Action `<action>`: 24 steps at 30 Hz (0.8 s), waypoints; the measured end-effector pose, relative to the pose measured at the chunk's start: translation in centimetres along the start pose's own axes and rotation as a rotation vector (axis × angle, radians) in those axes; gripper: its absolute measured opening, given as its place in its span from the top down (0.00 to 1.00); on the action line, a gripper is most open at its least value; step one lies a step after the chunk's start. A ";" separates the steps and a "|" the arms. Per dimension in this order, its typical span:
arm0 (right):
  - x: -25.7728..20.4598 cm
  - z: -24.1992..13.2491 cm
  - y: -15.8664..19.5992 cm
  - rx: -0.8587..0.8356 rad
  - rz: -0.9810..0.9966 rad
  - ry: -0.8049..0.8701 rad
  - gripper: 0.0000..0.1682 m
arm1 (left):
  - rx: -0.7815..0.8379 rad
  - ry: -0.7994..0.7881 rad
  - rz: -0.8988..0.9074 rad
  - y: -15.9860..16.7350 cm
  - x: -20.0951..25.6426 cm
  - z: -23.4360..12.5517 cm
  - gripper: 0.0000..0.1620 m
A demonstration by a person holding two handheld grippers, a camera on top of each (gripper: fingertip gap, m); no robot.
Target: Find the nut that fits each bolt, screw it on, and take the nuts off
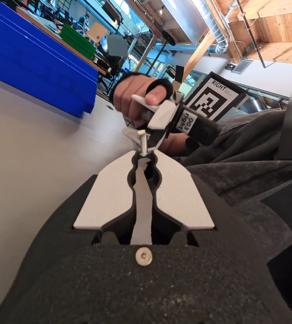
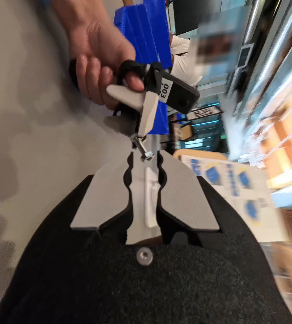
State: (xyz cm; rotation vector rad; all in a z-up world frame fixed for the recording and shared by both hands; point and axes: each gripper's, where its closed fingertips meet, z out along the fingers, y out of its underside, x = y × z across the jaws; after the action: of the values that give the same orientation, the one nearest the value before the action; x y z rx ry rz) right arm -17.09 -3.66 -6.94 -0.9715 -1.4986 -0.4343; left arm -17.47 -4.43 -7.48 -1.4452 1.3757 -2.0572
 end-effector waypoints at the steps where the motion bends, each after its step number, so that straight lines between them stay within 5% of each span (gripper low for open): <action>1: 0.1 0.0 -0.1 0.025 0.125 -0.032 0.81 | 0.010 -0.018 0.012 -0.2 -0.2 -0.1 0.92; 5: 0.7 -0.2 -0.7 0.162 0.715 -0.238 0.77 | 0.044 -0.127 0.075 -0.9 -1.3 -1.0 0.91; 8: 0.9 1.2 1.7 0.100 1.288 -0.416 0.72 | 0.032 -0.237 0.145 -1.1 -2.2 -1.7 0.91; 12: 0.3 2.0 2.8 0.155 1.902 -0.701 0.79 | -0.030 -0.347 0.236 -0.6 -2.9 -2.0 0.91; 20: -2.1 2.5 2.6 0.117 2.021 -0.837 0.79 | -0.110 -0.394 0.255 0.7 -4.0 -1.6 0.91; 24: -2.0 2.6 2.6 0.120 1.986 -0.806 0.91 | -0.126 -0.402 0.253 0.9 -4.1 -1.4 0.91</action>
State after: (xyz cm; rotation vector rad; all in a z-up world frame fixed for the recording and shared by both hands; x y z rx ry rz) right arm -16.89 -0.83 -10.05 -2.0696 -0.4821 1.5645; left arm -17.02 -1.35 -10.71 -1.5367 1.4455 -1.4530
